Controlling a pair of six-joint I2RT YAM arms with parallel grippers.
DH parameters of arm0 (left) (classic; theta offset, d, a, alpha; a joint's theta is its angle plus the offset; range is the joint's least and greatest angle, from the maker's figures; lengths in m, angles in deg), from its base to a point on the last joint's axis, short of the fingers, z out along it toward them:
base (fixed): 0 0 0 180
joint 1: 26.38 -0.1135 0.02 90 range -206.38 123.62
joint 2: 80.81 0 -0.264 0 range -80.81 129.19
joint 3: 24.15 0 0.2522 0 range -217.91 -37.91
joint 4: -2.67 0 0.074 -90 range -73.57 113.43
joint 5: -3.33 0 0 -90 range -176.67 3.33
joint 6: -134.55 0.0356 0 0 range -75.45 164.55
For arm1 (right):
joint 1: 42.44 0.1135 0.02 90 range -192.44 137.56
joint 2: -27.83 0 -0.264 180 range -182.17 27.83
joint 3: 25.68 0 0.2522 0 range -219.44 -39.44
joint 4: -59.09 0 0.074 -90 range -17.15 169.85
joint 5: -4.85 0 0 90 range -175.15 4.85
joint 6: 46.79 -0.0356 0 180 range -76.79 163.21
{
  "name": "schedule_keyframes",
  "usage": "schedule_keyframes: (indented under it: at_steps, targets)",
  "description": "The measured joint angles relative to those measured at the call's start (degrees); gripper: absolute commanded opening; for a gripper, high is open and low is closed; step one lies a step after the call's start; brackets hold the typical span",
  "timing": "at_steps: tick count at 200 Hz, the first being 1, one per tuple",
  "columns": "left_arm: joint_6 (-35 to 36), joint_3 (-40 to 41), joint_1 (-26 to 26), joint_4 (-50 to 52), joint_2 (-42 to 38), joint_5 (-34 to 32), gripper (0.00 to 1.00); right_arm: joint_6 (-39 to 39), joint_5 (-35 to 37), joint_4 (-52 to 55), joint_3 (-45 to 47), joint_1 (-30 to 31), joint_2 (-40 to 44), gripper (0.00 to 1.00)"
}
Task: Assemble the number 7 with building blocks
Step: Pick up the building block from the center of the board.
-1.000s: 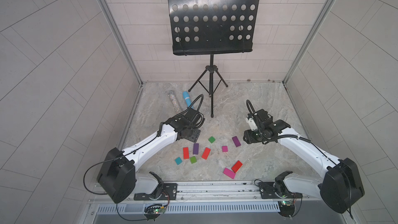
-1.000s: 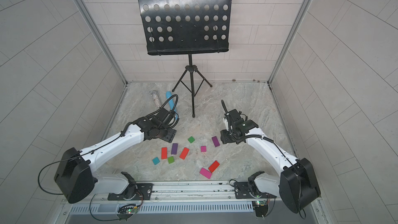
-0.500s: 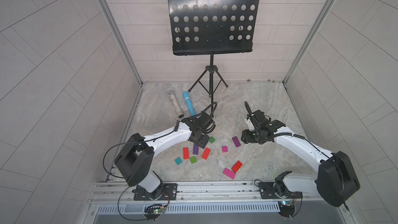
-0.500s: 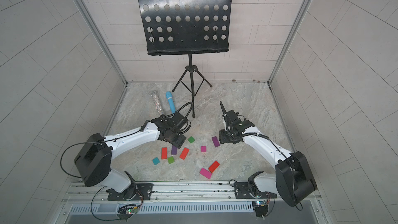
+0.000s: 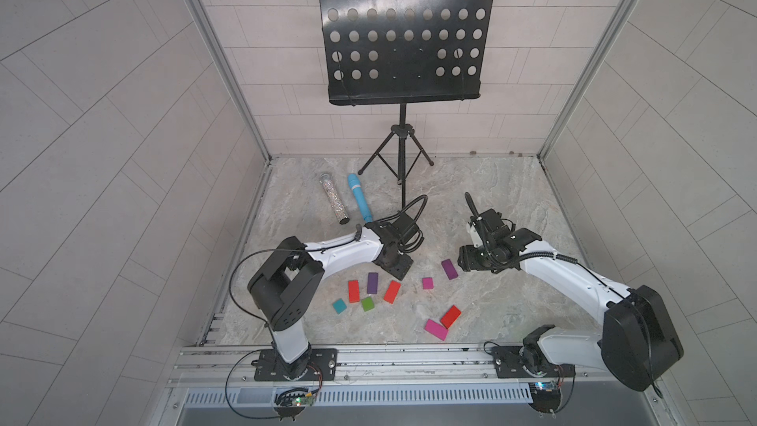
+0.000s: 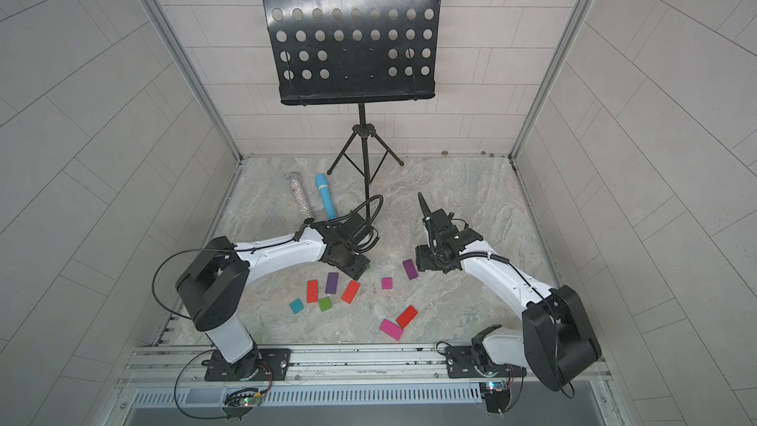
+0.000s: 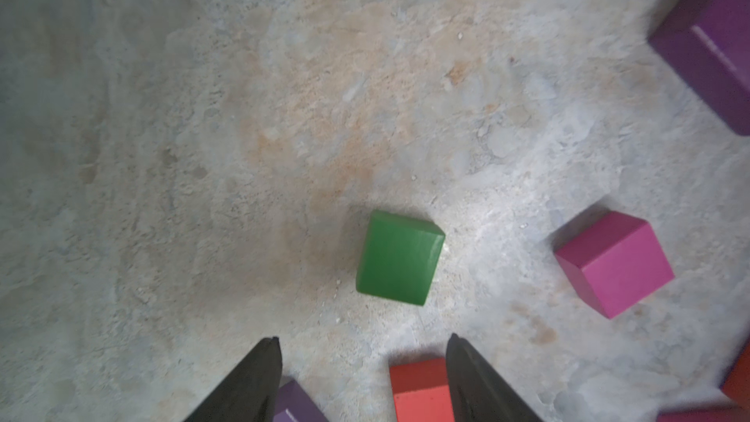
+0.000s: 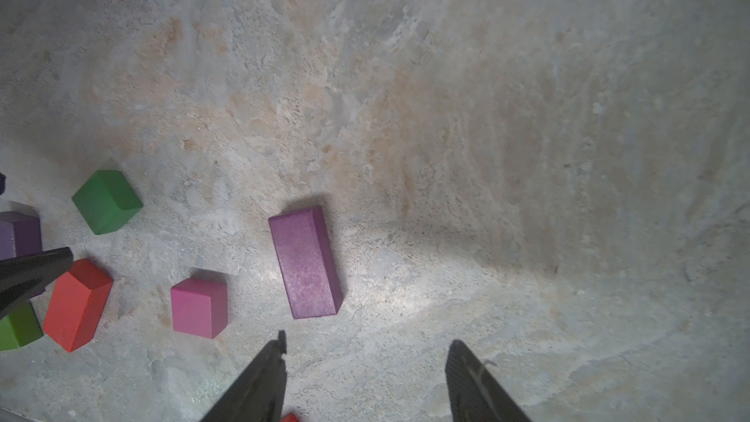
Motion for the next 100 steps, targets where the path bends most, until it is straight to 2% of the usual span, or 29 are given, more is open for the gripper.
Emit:
schedule_keyframes:
  at_steps: [53, 100]
  targets:
    - [-0.2, -1.4, 0.0, -2.8, 3.1, 1.2, 0.66, -0.3, 0.3, -0.3, 1.0, 0.0, 1.6, 0.69]
    - [-0.2, -1.5, 0.0, -3.8, 4.7, 1.9, 0.56, -0.4, 0.4, -0.3, 1.2, 0.0, 2.2, 0.69]
